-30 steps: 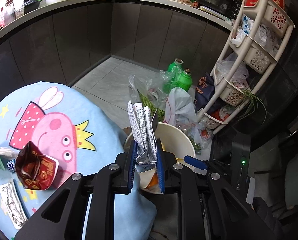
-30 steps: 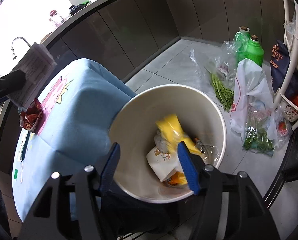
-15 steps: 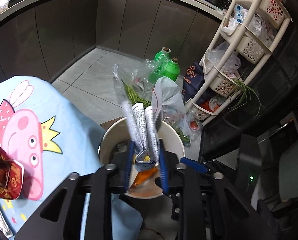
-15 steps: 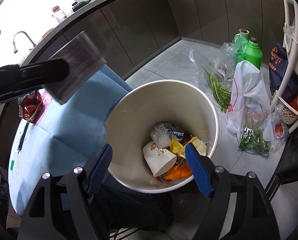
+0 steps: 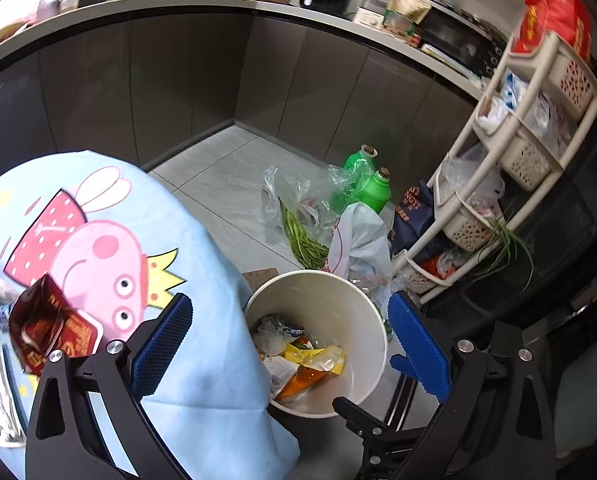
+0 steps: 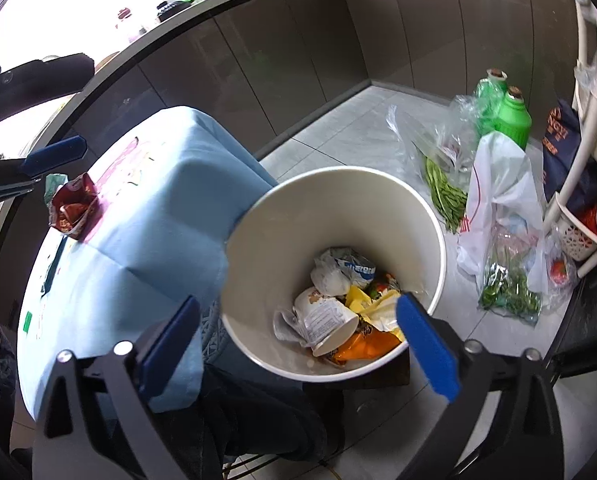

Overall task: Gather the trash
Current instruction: 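Open both grippers over the white bin to drop the wrapper and packet, then move both open tools back over the table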

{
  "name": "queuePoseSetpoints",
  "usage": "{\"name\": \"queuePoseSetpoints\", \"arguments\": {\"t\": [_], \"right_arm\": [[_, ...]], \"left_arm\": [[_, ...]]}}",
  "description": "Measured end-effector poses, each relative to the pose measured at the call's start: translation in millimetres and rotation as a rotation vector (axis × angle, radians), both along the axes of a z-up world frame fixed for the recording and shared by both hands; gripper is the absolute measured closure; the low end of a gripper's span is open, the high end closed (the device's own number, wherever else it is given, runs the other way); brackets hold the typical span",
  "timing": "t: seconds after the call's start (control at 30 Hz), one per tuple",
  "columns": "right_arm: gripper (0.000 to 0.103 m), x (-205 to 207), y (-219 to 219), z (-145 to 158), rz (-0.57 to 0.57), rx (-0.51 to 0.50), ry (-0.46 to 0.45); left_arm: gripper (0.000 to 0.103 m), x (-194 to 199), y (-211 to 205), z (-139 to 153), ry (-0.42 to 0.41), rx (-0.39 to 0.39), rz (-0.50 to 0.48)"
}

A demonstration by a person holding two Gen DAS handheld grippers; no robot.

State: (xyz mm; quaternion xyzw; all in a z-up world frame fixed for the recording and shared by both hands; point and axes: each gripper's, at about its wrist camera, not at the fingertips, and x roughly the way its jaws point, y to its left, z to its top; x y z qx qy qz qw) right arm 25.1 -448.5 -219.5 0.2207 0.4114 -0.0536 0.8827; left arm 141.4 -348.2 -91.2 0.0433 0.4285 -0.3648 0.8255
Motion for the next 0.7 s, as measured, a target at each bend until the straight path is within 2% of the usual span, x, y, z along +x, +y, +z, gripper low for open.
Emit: {"name": "queuePoseSetpoints", "arguments": {"t": [0.37,0.53,0.7], "right_arm": [[0.004,-1,25,44,0.027,-0.083,-0.036],[0.003,-4,55,79,0.091,-0.127,-0.095],[0.003,1,94,107,0.182,-0.144,-0.146]], "left_arm": [[0.009,-23,60,38,-0.06,-0.031,0.073],[0.009,-35,117,54,-0.084,-0.044,0.152],[0.009,-45,183,58,-0.101,-0.011,0.269]]}}
